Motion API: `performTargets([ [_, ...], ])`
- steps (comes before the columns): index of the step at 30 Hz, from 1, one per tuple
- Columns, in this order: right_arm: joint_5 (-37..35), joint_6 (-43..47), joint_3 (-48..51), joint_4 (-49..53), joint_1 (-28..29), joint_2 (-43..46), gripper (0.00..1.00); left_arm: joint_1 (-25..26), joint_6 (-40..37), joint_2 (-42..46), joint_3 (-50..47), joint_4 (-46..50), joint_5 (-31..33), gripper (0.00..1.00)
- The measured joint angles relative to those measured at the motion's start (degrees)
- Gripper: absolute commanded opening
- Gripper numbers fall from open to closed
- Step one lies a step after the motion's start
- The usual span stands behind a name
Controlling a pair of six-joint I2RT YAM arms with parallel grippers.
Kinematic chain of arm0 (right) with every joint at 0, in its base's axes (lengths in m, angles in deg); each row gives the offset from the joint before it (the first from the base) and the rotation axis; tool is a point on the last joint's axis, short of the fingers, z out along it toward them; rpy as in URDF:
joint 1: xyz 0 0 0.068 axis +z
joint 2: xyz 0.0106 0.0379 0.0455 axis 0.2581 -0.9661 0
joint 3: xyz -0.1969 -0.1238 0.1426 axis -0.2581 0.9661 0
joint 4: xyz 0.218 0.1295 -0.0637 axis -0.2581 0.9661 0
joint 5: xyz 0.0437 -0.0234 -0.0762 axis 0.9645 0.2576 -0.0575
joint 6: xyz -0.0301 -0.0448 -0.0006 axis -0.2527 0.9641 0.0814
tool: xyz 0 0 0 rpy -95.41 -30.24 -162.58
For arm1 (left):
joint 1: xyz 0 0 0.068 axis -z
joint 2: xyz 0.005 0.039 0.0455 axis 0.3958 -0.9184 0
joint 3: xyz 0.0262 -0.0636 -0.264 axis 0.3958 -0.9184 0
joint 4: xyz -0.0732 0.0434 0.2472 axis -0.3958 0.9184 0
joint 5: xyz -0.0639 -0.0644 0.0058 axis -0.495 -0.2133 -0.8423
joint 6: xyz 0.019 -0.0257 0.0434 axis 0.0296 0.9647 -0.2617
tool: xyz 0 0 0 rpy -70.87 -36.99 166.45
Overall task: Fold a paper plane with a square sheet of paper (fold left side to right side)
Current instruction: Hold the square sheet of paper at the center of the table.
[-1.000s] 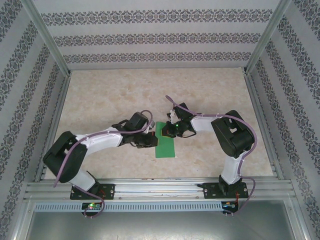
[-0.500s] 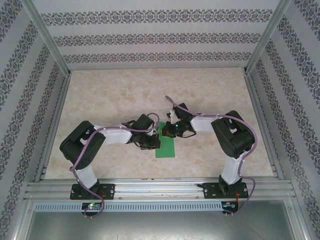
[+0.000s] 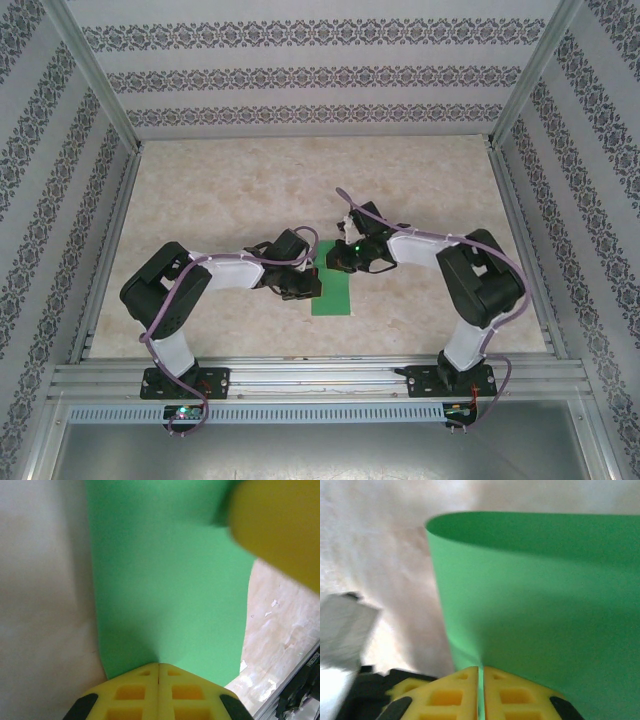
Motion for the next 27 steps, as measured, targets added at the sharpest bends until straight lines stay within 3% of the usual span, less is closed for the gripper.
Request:
performTargets([
  [3,-0.42,0.02,2.51,0.11,0.00,6.01,0.01,0.33,0.66,0.07,-0.15,-0.44,0.31,0.00],
  [9,-0.44,-2.73,12.22,-0.13,1.62,14.71,0.00,1.18,3.45,0.33,-1.03,-2.51,1.20,0.00],
  [16,-0.63,-6.10,16.90,-1.20,7.19,13.07,0.00,1.64,5.11,0.33,-1.29,-3.48,1.66,0.00],
  [27,-2.25,-7.30,16.44,-2.14,7.91,9.16,0.00,1.64,5.11,0.66,-1.25,-3.21,2.12,0.00],
])
